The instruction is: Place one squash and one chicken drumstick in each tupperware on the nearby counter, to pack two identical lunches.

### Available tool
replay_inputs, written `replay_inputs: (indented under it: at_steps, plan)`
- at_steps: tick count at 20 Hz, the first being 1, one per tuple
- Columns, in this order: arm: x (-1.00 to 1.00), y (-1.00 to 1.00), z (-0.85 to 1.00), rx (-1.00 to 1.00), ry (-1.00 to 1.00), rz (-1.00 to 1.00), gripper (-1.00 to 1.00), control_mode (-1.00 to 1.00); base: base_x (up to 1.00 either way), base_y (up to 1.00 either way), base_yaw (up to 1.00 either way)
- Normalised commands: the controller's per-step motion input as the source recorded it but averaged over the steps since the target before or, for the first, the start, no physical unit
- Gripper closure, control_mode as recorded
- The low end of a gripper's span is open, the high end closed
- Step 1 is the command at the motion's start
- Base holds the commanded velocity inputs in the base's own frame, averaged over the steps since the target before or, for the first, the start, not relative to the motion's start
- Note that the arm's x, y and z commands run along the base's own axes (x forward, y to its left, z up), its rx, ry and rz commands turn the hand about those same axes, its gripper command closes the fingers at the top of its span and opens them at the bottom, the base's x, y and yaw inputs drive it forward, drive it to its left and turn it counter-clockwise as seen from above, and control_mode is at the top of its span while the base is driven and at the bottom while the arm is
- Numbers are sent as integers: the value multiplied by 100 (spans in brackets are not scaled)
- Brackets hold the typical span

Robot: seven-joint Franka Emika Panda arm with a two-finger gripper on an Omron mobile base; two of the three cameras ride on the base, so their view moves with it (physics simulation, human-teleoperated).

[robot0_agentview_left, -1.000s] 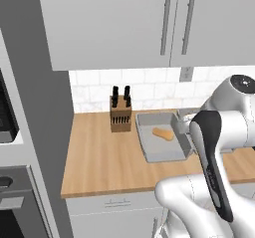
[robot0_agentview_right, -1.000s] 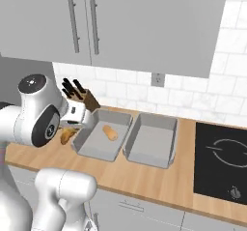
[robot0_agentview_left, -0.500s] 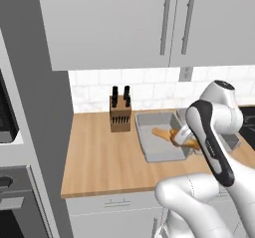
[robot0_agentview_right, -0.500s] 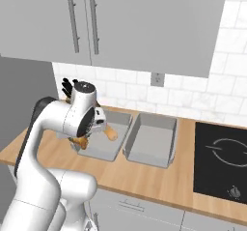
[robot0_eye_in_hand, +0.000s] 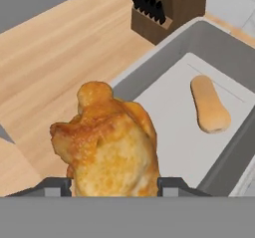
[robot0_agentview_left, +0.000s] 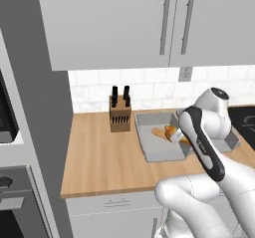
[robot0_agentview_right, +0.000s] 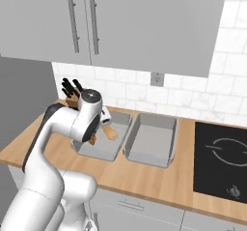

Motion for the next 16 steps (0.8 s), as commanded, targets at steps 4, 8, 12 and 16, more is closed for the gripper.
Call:
replay_inputs:
  at_steps: [4,8,12,16]
  plan:
    - [40,0,-22,0,-3,0,100,-100,0,0,0]
    - [45,0,-22,0,0,3,100,-100,0,0,0]
    - [44,0,-27,0,0,5,100,-100,0,0,0]
    - [40,0,-33,0,0,6,100,-100,0,0,0]
